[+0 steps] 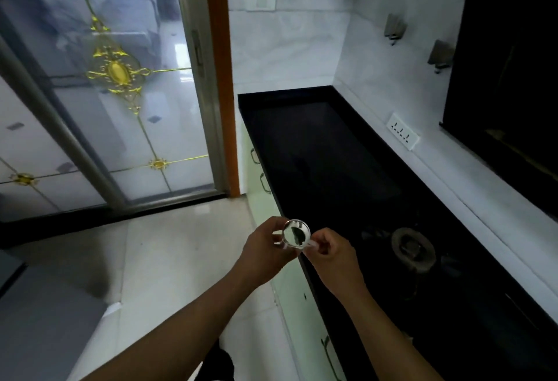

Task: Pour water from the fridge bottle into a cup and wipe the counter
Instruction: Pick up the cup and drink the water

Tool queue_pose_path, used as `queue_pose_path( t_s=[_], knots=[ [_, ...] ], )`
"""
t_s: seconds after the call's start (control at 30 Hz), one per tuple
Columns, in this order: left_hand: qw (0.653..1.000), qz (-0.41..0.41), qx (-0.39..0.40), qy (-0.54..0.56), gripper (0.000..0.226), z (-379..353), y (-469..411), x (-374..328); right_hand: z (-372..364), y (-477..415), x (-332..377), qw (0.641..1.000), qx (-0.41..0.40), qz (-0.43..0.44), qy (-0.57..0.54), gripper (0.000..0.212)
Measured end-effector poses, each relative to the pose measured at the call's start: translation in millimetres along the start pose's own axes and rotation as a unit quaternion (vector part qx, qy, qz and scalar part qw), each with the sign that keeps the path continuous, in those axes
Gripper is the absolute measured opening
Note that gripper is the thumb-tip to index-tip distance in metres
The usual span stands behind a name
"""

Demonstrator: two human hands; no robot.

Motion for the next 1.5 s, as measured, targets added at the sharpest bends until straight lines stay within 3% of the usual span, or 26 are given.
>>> queue_pose_path(
  t_s=[0.43, 1.07, 1.17, 1.37, 1.5],
  knots=[
    [0.988, -0.104, 0.104, -0.056, 0.045, 32.7, -204.5, -1.1, -93.7, -135.3, 62.2, 0.994, -0.072, -0.079, -0.039, 0.022],
    [0.991, -0.049, 0.083, -0.089, 0.034, -28.2, -405.4, 3.4, -160.7, -348.1, 36.5, 0.995, -0.032, -0.087, 0.035, 0.018],
    [0.988, -0.048, 0.105, -0.098, 0.026, -42.7, -428.7, 8.2, -169.7, -369.9, 28.5, 0.993, -0.033, -0.103, 0.045, 0.021],
    [0.980, -0.042, 0.161, -0.113, 0.040, -67.9, -474.8, 29.9, -190.5, -403.6, 2.5, 0.980, -0.045, -0.185, 0.048, 0.014],
    [0.969, -0.038, 0.197, -0.141, 0.032, -83.0, -502.5, 37.4, -206.4, -424.1, -10.3, 0.970, -0.060, -0.226, 0.072, 0.013]
  ],
)
Point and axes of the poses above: each hand's wrist, its own y-axis away from the middle knuckle, its own z-axis out of the back of the hand, x = y × z, the point moved 5 cm from there along -y, towards the middle knuckle, and after that the axes turned 14 degrees about -x, right-handed, at the moved point
